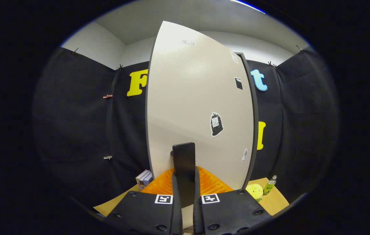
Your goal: Open the shoe cabinet door, grab the shoes and put them into the shoe cabinet, then close the shoe cabinet door.
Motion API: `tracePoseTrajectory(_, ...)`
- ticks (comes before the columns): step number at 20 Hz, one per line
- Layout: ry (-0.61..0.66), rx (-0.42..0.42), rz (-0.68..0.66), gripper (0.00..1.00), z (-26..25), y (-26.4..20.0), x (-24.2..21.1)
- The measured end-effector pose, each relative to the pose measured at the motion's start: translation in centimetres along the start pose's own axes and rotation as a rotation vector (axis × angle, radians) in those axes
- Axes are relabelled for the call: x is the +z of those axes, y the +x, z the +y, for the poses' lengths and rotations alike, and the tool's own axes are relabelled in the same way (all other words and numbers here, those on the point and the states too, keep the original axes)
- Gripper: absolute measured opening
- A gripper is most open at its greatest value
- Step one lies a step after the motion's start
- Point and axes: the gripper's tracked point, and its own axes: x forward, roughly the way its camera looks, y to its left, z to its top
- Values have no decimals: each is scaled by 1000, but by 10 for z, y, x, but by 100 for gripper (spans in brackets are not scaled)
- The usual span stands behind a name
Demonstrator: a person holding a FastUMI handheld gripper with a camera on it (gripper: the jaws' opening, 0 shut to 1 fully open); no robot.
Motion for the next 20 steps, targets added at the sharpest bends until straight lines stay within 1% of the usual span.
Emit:
tracePoseTrajectory(4,1,-47,1,17,-29,-22,3)
tracePoseTrajectory(8,-6,-133,7,16,-63,-40,7)
tracePoseTrajectory(11,-37,-189,32,15,-91,-46,10)
tracePoseTrajectory(12,-39,-201,38,14,-102,-49,12)
tracePoseTrajectory(17,-10,-250,54,13,-160,-79,17)
tracePoseTrajectory(18,-11,-252,52,10,-168,-82,19)
tracePoseTrajectory(20,27,-238,45,8,-179,-85,22)
